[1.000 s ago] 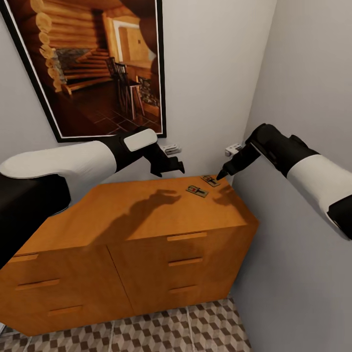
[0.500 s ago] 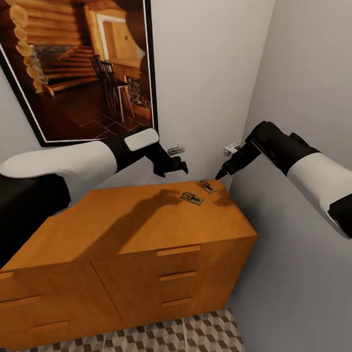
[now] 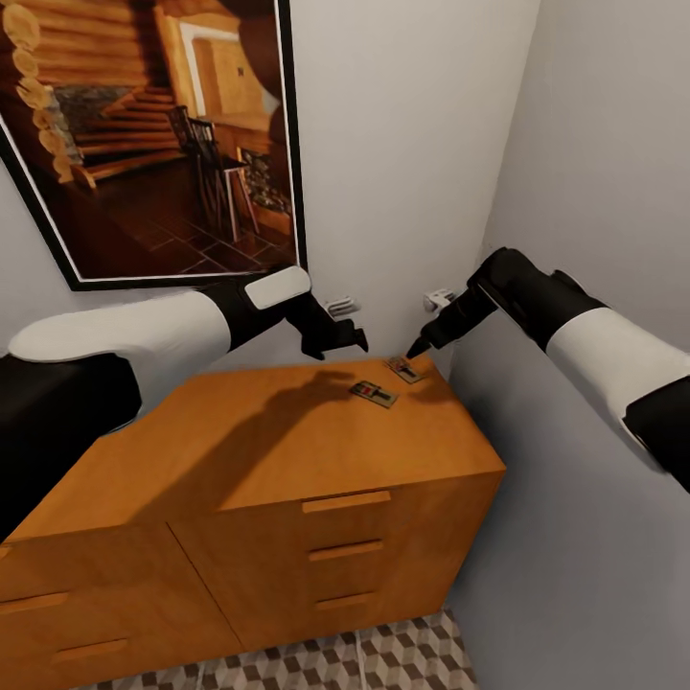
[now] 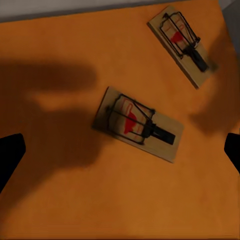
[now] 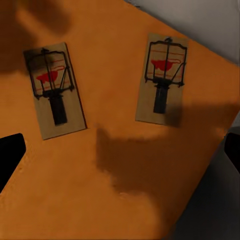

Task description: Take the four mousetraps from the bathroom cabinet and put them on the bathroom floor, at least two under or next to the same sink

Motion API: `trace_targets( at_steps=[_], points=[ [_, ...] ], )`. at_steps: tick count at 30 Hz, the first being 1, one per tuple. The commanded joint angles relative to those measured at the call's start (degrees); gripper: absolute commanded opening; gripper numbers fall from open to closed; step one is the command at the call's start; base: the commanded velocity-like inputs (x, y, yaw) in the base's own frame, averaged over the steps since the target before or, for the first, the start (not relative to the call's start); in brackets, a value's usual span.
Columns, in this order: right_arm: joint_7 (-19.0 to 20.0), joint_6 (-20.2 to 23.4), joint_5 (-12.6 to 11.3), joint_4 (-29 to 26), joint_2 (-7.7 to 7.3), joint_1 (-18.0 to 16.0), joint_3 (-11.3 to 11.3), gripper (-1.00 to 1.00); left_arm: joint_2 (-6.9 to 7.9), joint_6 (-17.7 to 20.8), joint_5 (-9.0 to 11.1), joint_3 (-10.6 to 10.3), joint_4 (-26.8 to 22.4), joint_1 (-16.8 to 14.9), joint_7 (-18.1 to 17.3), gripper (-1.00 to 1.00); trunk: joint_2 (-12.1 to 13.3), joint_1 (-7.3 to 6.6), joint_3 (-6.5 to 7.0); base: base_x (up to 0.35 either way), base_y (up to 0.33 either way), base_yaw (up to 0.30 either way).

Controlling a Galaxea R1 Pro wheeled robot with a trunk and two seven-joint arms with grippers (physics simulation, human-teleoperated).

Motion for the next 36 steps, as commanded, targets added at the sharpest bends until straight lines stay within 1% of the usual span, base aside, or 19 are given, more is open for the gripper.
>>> trace_targets(
  at_steps=[1,2,7,9,13,18,22,28,36],
  points=[
    [0.22,0.59,-0.07,-0.44,0.27,-0.4,-0.08,1.0,0.04,0.02,0.57,-0.21,-0.02,0.25,0.4,1.0,-0.03,0.0,-0.06,0.0,0.0,0.0],
    [0.2,0.93,-0.36,-0.76,0.6,-0.73,-0.42,1.0,0.1,0.05,0.53,-0.22,-0.01,0.57,0.37,1.0,-0.03,0.0,-0.06,0.0,0.0,0.0],
    [-0.17,2.63,-2.24,-1.52,2.22,-2.35,1.14,1.0,0.27,0.13,0.44,-0.23,0.16,2.21,0.28,1.0,-0.03,0.0,-0.06,0.0,0.0,0.0],
    [-0.25,2.84,-2.98,-1.48,2.87,-2.6,1.02,1.0,0.33,0.14,0.43,-0.24,0.23,2.86,0.26,1.0,-0.03,0.0,-0.06,0.0,0.0,0.0],
    [-0.37,3.15,-4.43,-1.37,4.17,-2.72,-0.12,1.0,0.41,0.16,0.41,-0.27,0.34,3.21,0.25,1.0,-0.03,0.0,-0.06,0.0,0.0,0.0],
    [-0.53,3.39,-4.78,-1.22,5.8,-2.76,-1.76,1.0,0.49,0.16,0.4,-0.36,0.46,3.26,0.29,1.0,-0.03,0.0,-0.06,0.0,0.0,0.0],
    [-1.25,3.49,-4.87,-0.3,7.09,-2.77,-3.06,1.0,0.87,0.16,0.4,-0.41,0.53,3.28,0.31,1.0,-0.03,0.0,-0.06,0.0,0.0,0.0],
    [-3.18,3.55,-4.92,1.63,7.51,-2.78,-4.98,1.0,1.21,0.2,0.42,-0.43,0.57,3.29,0.31,1.0,-0.03,0.0,-0.06,0.0,0.0,0.0],
    [-5.75,3.57,-4.93,4.08,7.56,-2.78,-7.51,1.0,1.28,0.22,0.47,-0.4,0.57,3.29,0.26,1.0,-0.03,0.0,-0.06,0.0,0.0,0.0]
  ],
)
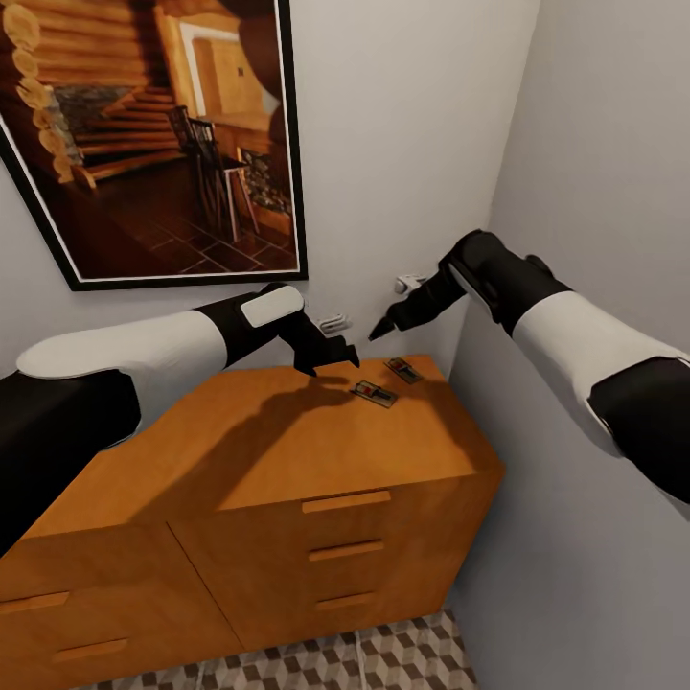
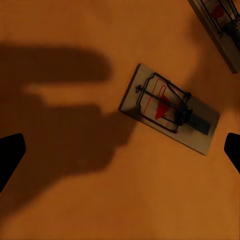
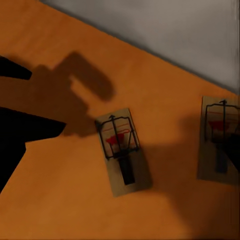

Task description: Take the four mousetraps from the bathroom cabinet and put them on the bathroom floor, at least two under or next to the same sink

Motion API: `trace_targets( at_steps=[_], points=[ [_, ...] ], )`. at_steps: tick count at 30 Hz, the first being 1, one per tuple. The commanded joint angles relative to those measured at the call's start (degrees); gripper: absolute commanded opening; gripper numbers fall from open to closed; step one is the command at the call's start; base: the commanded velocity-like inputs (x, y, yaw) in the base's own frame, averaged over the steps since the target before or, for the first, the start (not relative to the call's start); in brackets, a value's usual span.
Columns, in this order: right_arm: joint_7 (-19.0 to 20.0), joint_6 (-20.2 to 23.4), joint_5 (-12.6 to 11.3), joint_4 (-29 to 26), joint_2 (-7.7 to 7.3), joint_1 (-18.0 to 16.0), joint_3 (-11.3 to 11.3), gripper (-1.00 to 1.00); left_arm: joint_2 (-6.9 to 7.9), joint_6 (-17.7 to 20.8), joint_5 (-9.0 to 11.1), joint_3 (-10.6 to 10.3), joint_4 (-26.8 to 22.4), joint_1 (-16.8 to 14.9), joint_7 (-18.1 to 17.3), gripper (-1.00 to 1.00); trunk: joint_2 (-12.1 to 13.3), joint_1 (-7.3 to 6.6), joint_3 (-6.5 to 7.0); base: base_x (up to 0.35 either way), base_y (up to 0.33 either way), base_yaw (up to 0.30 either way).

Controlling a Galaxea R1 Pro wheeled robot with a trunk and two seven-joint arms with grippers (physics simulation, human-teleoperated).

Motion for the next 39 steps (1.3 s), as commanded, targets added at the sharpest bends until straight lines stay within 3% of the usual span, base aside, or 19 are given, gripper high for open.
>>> trace_targets(
  at_steps=[1,17,34,39],
  points=[
    [-0.37,0.33,-0.45,0.13,-0.07,-0.07,0.06,1.0,-0.01,-0.01,0.61,-0.19,-0.04,-0.08,0.44,1.0,-0.03,0.0,-0.06,0.0,0.0,0.0],
    [-3.26,0.33,-0.44,1.73,-0.61,-0.07,-5.04,1.0,0.5,0.41,0.57,0.08,-0.39,-0.14,0.77,1.0,-0.03,0.0,-0.06,-0.082,0.068,0.0],
    [-19.66,0.28,-0.45,3.79,-0.3,-0.02,-13.41,1.0,2.22,1.02,0.66,0.34,-0.69,-0.19,6.85,1.0,-0.03,0.0,-0.06,-0.027,0.023,0.0],
    [-21.41,0.25,-0.45,3.9,-0.51,0.01,-13.99,1.0,3.25,3.59,0.7,0.77,-1.18,-0.99,7.37,1.0,-0.03,0.0,-0.06,-0.001,0.0,0.0]
  ],
)
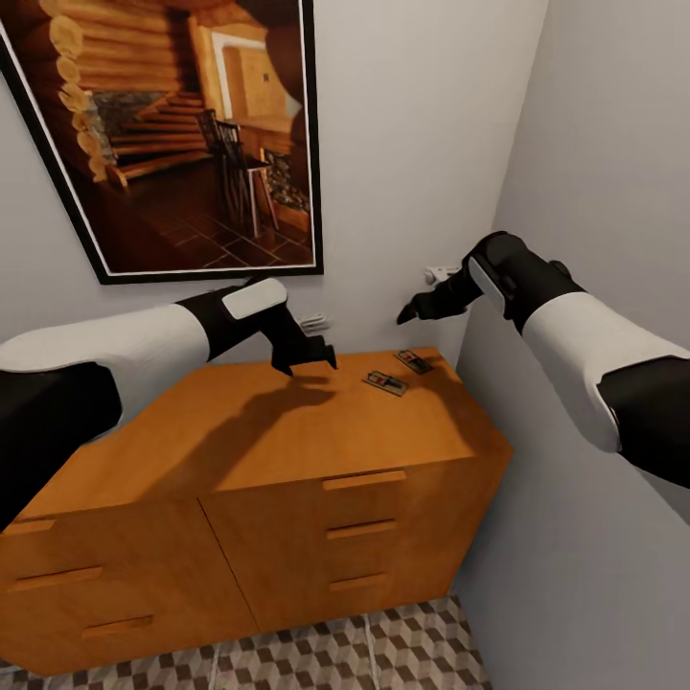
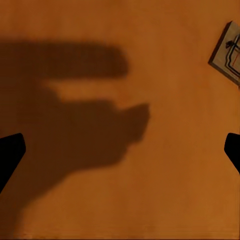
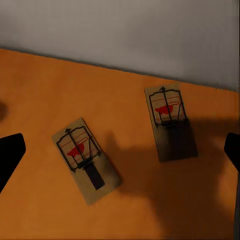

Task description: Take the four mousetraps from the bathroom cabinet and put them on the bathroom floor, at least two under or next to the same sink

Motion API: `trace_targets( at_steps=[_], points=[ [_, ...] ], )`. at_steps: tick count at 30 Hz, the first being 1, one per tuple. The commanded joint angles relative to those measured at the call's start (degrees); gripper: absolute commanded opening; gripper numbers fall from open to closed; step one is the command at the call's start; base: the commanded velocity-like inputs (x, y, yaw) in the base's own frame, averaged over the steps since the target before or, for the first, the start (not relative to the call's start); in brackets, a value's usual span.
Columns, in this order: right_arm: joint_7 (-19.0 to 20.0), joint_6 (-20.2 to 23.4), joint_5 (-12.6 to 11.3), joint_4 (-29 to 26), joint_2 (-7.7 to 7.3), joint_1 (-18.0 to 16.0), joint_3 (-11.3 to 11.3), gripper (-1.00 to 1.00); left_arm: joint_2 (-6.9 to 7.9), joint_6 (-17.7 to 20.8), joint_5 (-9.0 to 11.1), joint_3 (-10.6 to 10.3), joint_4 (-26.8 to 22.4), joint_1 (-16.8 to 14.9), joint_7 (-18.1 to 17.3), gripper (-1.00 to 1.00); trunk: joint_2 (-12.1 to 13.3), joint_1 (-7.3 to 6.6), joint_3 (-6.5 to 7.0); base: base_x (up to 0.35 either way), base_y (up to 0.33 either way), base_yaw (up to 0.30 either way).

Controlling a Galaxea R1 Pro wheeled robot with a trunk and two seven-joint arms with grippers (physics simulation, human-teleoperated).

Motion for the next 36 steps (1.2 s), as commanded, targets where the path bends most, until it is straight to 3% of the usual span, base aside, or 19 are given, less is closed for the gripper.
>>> trace_targets(
  at_steps=[1,8,11,14,15,16,21,25,28,32,36],
  points=[
    [-0.17,0.21,-0.43,-0.06,-0.14,-0.05,0.41,1.0,0.19,0.73,0.62,-0.03,-0.19,-0.33,0.49,1.0,-0.03,0.0,-0.06,0.0,0.0,0.0],
    [-0.79,0.2,-0.39,0.3,-0.37,-0.04,0.23,1.0,2.77,5.04,0.63,3.66,-2.81,-2.3,0.65,1.0,-0.03,0.0,-0.06,0.0,0.0,0.0],
    [-0.88,0.2,-0.37,0.64,-0.4,-0.04,0.21,1.0,4.8,5.77,0.63,6.85,-5.82,-3.19,0.67,1.0,-0.03,0.0,-0.06,0.0,0.0,0.0],
    [-0.96,0.2,-0.36,0.97,-0.41,-0.04,0.19,1.0,7.81,6.22,0.64,11.42,-10.43,-3.84,0.7,1.0,-0.03,0.0,-0.06,0.0,0.0,0.0],
    [-0.98,0.2,-0.34,1.1,-0.4,-0.04,0.19,1.0,9.04,6.32,0.64,13.3,-12.34,-3.99,0.7,1.0,-0.03,0.0,-0.06,0.0,0.0,0.0],
    [-1.06,0.18,-0.31,1.45,-0.36,-0.04,0.19,1.0,11.85,6.49,0.65,17.71,-16.61,-4.2,0.7,1.0,-0.03,0.0,-0.06,0.0,0.0,0.0],
    [-1.34,0.13,-0.28,2.3,-0.14,-0.04,0.22,1.0,19.59,6.66,0.72,32.27,-29.31,-4.43,0.69,1.0,-0.03,0.0,-0.06,0.0,0.0,0.0],
    [-1.43,0.12,-0.27,2.64,0.03,-0.04,0.25,1.0,23.91,6.64,0.72,44.95,-38.98,-4.48,0.69,1.0,-0.03,0.0,-0.06,0.0,0.0,0.0],
    [-1.42,0.1,-0.26,2.91,0.14,-0.04,0.26,1.0,25.41,6.6,0.72,52.77,-43.82,-4.39,0.68,1.0,-0.03,0.0,-0.06,0.0,0.0,0.0],
    [-1.42,0.05,-0.31,3.37,0.27,0.12,0.27,1.0,25.75,6.42,0.72,59.52,-47.48,-4.25,0.52,1.0,-0.03,0.0,-0.06,0.0,0.0,0.0],
    [-1.41,0.0,-0.33,3.55,0.33,0.54,0.27,1.0,24.2,6.06,0.72,61.57,-48.47,-4.21,0.35,1.0,-0.03,0.0,-0.06,0.0,0.0,0.0]
  ],
)
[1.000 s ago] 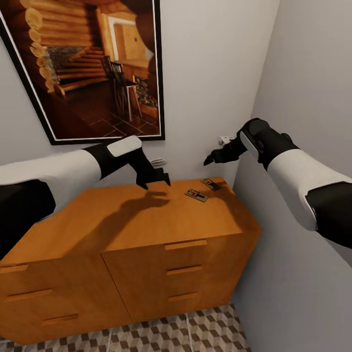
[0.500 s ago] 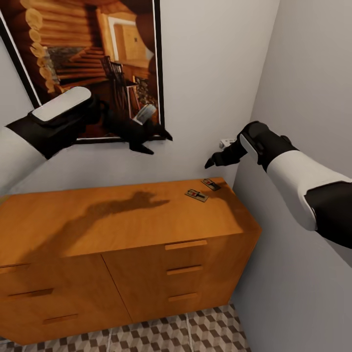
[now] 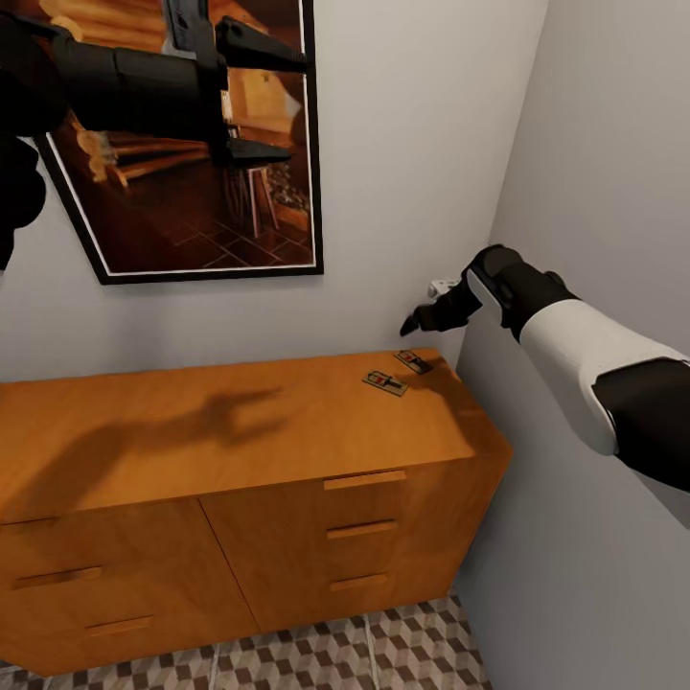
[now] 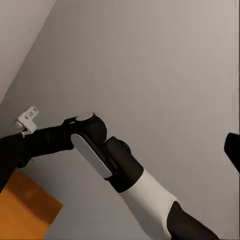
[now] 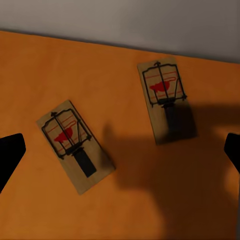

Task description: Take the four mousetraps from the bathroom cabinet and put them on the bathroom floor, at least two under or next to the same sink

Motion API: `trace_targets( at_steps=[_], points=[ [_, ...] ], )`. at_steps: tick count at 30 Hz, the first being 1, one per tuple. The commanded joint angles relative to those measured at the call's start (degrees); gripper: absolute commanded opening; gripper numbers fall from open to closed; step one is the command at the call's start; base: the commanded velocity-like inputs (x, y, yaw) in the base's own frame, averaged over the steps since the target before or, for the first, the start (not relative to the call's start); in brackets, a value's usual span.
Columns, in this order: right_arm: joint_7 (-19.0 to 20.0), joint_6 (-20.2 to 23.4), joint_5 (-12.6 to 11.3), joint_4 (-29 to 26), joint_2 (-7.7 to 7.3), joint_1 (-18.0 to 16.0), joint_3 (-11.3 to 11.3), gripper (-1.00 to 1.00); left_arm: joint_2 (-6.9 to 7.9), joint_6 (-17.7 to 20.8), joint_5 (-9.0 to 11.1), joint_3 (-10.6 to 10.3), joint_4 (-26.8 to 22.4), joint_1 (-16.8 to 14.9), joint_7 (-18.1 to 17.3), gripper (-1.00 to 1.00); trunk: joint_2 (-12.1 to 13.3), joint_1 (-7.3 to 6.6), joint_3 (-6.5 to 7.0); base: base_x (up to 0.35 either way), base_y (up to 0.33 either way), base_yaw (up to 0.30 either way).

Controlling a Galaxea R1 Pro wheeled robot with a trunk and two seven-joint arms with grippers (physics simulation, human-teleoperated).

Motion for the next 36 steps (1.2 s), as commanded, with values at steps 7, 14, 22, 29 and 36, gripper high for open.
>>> trace_targets(
  at_steps=[7,14,22,29,36],
  points=[
    [-0.02,0.23,-0.41,0.12,-0.03,0.26,0.47,1.0,-3.57,-1.71,0.6,1.07,-0.45,-0.06,0.4,1.0,-0.03,0.0,-0.06,0.0,0.0,0.0],
    [-0.16,0.3,-0.13,0.71,0.48,0.32,0.53,1.0,-6.07,-3.49,0.6,1.26,-0.34,-0.02,0.39,1.0,-0.03,0.0,-0.06,0.0,0.0,0.0],
    [-1.33,0.39,0.06,1.31,1.38,0.33,0.63,1.0,-6.53,-3.77,0.6,1.17,-0.35,0.23,0.38,1.0,-0.03,0.0,-0.06,0.14,0.0,0.0],
    [-5.28,0.35,0.14,1.84,2.32,0.34,0.64,1.0,-6.67,-3.83,0.6,1.01,-0.43,0.42,0.38,1.0,-0.03,0.0,-0.06,0.299,0.0,0.0],
    [-8.33,0.33,0.17,2.0,3.34,0.34,0.67,1.0,-6.75,-3.88,0.6,0.95,-0.47,0.47,0.38,1.0,-0.03,0.0,-0.06,0.143,0.0,0.0]
  ],
)
